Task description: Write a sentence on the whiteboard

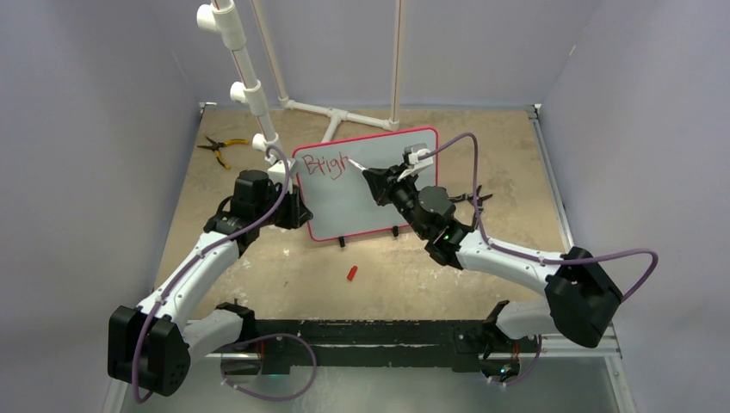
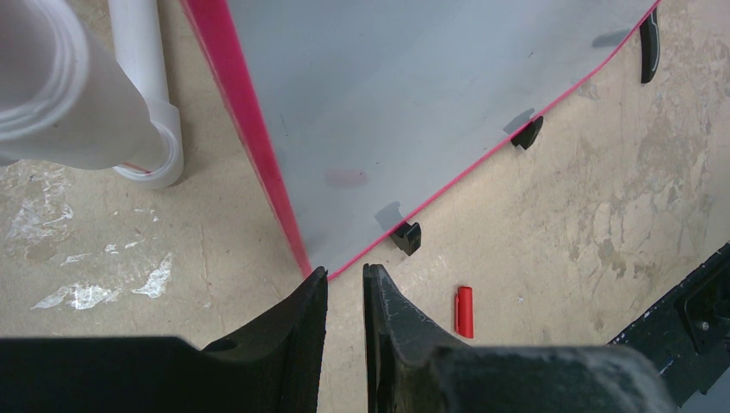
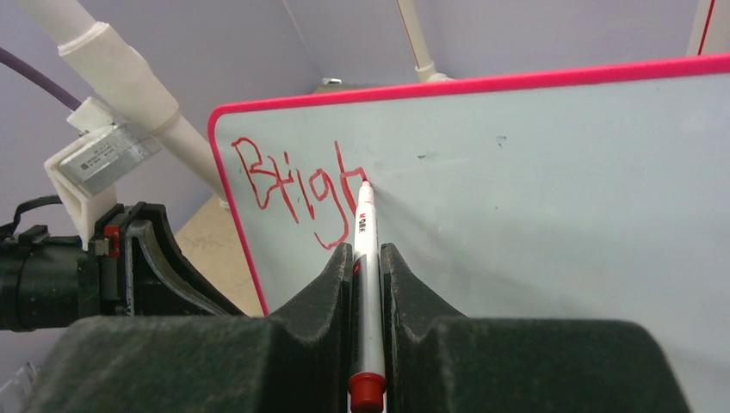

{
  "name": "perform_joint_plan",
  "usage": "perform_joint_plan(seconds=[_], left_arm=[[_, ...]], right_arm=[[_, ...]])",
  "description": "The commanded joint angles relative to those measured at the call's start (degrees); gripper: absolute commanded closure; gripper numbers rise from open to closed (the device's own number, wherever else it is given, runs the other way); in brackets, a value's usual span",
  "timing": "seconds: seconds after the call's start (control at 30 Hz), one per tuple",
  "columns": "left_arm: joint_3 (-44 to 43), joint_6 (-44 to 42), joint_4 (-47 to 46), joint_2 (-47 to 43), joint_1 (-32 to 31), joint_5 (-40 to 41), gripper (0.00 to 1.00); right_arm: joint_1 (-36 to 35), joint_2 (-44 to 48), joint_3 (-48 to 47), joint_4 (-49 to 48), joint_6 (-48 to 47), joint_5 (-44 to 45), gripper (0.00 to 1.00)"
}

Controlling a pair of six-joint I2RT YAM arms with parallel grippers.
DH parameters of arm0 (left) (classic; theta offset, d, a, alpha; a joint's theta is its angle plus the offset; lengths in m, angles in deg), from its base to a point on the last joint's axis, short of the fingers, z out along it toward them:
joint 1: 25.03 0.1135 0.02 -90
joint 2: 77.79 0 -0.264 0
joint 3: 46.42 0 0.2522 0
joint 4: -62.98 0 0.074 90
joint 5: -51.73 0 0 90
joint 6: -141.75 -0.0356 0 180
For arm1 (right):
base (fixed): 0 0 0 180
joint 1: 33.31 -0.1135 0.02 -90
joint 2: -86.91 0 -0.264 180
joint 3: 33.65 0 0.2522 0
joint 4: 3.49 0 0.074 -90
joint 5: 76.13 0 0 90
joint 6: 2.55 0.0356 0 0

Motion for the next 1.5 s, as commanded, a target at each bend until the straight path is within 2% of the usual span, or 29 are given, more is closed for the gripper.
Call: perform_joint_plan(seconds=[0.0, 0.3, 0.67, 1.17, 1.47], left_arm=[[-0.17, 0.05, -1.7, 0.07, 0.3, -0.14, 0.8], [-0.09, 0.12, -1.7, -0.02, 0.3, -0.14, 0.8], [-0.08, 0.13, -1.71, 0.29, 0.3, 0.0, 0.8], [-0.19, 0.05, -1.7, 0.69, 0.3, -0.02, 0.8], [-0.16, 0.05, -1.76, 0.6, 0.3, -0.18, 0.8]], right_arm=[[0.24, 1.41, 1.56, 0.61, -0.05, 2.22, 1.0], [0.2, 2.6, 4.18, 0.78, 0.83, 0.91, 1.0], [0.24, 6.87, 2.36, 0.3, 0.67, -2.34, 1.0], [0.4, 2.04, -1.12, 0.64, -0.28, 1.41, 1.0], [1.02, 2.85, -0.36, 3.35, 0.81, 5.25, 1.0]])
